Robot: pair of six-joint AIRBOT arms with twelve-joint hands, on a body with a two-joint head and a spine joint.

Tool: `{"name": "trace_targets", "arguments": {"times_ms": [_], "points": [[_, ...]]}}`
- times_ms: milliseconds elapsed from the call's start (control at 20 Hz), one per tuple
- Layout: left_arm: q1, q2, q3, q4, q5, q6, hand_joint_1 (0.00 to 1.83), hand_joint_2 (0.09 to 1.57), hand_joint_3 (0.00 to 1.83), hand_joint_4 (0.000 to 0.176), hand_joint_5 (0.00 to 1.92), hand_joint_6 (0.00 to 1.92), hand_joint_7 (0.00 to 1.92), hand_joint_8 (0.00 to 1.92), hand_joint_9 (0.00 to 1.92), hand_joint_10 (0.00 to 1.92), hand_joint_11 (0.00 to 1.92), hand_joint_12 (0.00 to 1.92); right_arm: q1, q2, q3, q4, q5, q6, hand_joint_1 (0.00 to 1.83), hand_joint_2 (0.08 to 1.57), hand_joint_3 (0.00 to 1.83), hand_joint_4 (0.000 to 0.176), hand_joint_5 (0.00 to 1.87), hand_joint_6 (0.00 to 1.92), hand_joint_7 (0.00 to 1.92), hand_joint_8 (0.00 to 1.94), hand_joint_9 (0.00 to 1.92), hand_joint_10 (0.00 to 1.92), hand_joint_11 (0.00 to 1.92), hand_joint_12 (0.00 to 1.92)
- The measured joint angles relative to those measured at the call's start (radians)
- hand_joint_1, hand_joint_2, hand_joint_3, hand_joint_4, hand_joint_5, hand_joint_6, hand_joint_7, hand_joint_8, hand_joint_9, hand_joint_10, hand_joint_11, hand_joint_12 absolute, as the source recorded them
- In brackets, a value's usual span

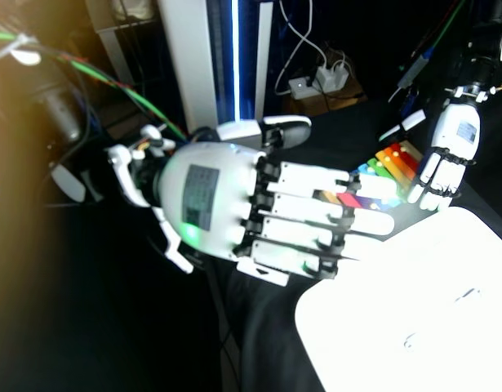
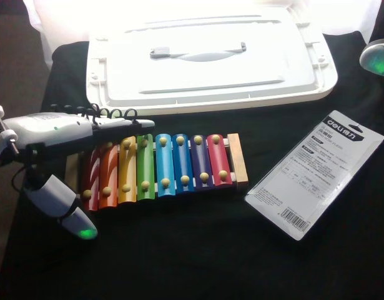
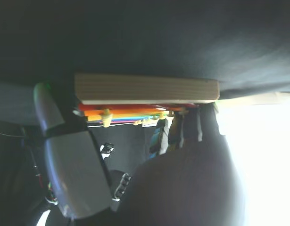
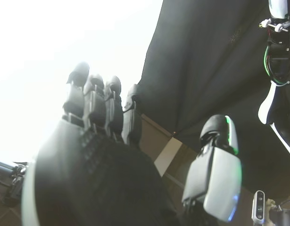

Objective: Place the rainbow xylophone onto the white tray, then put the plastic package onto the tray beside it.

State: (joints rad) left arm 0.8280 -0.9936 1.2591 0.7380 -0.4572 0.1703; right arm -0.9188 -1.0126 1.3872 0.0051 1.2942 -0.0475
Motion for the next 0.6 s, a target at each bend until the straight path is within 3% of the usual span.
{"name": "trace_targets", "arguments": {"times_ms": [100,200,250,300,450,500,600], "points": [[0.000,-0.001,0.000,-0.002,-0.001,0.002,1.39,0.97,0.00,0.108,0.18,0.00,0.37,0.00,0.39,0.00,0.09,0.53,0.000,0.000,0.000,0.000,0.003,0.000,0.63,0.85,0.01,0.033,0.37,0.00,0.30,0.00,0.16,0.01,0.00,0.45],[0.000,-0.003,0.006,-0.005,-0.007,0.006,1.35,1.00,0.00,0.069,0.33,0.01,0.45,0.00,0.45,0.00,0.07,0.73,0.000,0.000,-0.002,0.001,0.003,0.000,0.63,0.84,0.00,0.034,0.38,0.00,0.30,0.00,0.17,0.00,0.00,0.50],[0.000,-0.006,0.007,-0.007,-0.011,0.009,1.33,1.01,0.00,0.072,0.36,0.01,0.47,0.01,0.46,0.01,0.09,0.75,0.000,0.000,-0.002,0.000,0.006,0.000,0.63,0.84,0.00,0.031,0.38,0.00,0.30,0.00,0.18,0.01,0.00,0.50],[0.001,-0.009,0.013,-0.008,-0.016,0.009,1.32,1.02,0.01,0.043,0.41,0.03,0.50,0.02,0.50,0.02,0.13,0.78,0.000,0.000,-0.002,0.000,0.006,0.000,0.62,0.84,0.00,0.036,0.38,0.00,0.30,0.00,0.18,0.01,0.00,0.51],[0.005,-0.010,0.013,-0.026,-0.021,0.009,1.29,1.04,0.00,0.036,0.47,0.02,0.57,0.01,0.56,0.02,0.18,0.81,0.000,0.000,-0.002,0.001,0.009,0.000,0.65,0.84,0.00,0.040,0.39,0.00,0.32,0.01,0.20,0.01,0.00,0.54],[0.005,-0.011,0.015,-0.028,-0.023,0.009,1.28,1.05,0.00,0.001,0.50,0.01,0.58,0.01,0.57,0.01,0.18,0.84,0.000,0.000,-0.002,0.000,0.010,0.000,0.67,0.85,0.00,0.035,0.39,0.00,0.32,0.00,0.19,0.00,0.00,0.51],[0.007,-0.012,0.017,-0.036,-0.027,0.009,1.24,1.06,0.00,0.017,0.51,0.01,0.58,0.00,0.58,0.01,0.18,0.84,0.000,0.000,-0.002,0.000,0.010,0.000,0.66,0.86,0.00,0.029,0.39,0.00,0.33,0.00,0.21,0.01,0.00,0.52]]}}
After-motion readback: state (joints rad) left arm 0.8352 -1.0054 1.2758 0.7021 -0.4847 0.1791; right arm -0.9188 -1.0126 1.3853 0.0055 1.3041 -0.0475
